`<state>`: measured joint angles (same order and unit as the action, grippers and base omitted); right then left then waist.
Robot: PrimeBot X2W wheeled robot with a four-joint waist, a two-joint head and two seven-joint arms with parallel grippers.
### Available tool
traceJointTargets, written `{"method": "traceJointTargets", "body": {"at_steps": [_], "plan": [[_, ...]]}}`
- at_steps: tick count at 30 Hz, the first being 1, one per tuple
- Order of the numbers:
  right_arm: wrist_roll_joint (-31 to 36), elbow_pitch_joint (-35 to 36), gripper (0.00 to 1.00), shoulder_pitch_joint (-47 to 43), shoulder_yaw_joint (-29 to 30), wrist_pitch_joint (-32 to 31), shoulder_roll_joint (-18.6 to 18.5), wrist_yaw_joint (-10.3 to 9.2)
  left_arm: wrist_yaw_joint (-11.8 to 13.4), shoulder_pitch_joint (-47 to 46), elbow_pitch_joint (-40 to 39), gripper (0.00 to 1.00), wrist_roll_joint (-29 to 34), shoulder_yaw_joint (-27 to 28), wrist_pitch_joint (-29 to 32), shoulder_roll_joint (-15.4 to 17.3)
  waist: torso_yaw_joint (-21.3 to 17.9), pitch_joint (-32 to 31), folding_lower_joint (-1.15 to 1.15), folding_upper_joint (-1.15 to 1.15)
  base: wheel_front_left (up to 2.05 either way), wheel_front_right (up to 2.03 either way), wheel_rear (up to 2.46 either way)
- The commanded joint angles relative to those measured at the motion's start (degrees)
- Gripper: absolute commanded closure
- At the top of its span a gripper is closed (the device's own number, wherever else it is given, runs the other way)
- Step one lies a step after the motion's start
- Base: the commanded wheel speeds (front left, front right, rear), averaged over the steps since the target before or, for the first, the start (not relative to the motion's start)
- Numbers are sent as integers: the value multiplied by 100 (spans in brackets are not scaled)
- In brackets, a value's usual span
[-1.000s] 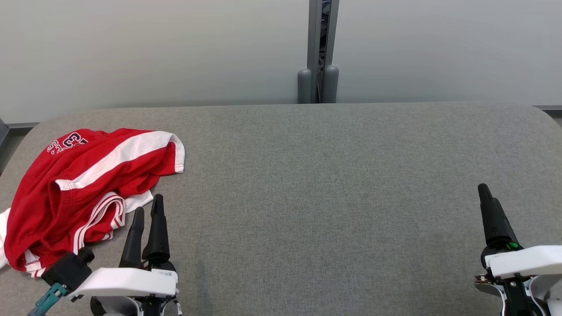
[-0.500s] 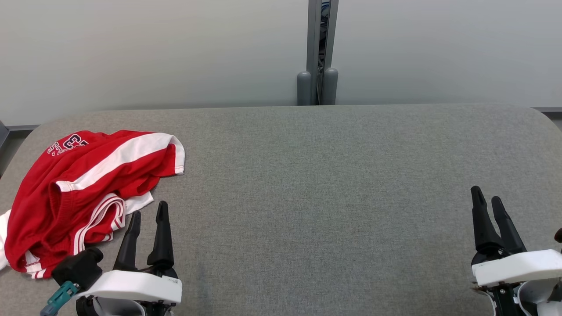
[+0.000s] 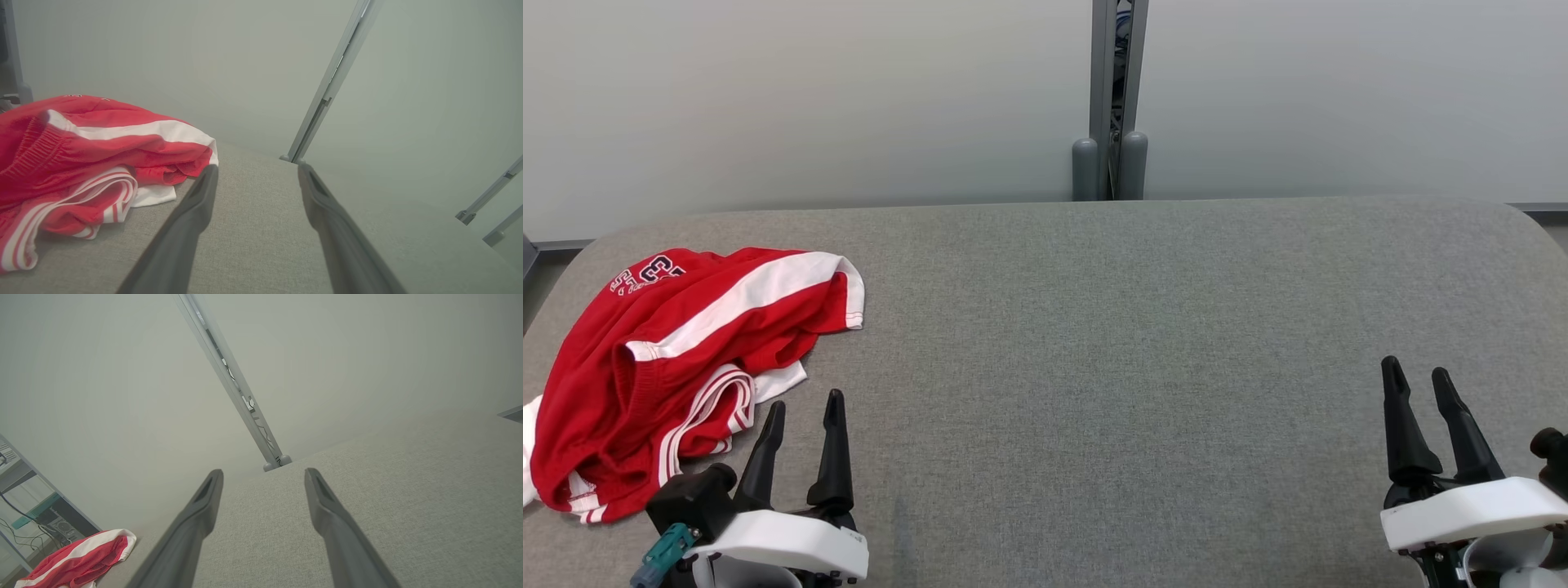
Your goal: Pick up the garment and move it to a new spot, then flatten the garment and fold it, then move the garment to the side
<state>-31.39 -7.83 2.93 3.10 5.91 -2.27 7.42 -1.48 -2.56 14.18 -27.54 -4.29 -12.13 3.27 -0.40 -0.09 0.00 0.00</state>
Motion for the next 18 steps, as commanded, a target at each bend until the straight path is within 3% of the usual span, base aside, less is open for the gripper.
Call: {"method": "traceJointTargets", "body": {"at_steps": [1, 18], "plan": [[202, 68, 0, -16, -33, 93, -56, 9, 24, -54, -1, 0, 213, -14, -38, 59, -4, -12, 0, 0, 0, 0, 0], [1055, 83, 0, -201, -192, 409, -66, 10, 27, 15, 285, 0, 974, -16, -139, 73, 1, -102, 0, 0, 0, 0, 0]]}}
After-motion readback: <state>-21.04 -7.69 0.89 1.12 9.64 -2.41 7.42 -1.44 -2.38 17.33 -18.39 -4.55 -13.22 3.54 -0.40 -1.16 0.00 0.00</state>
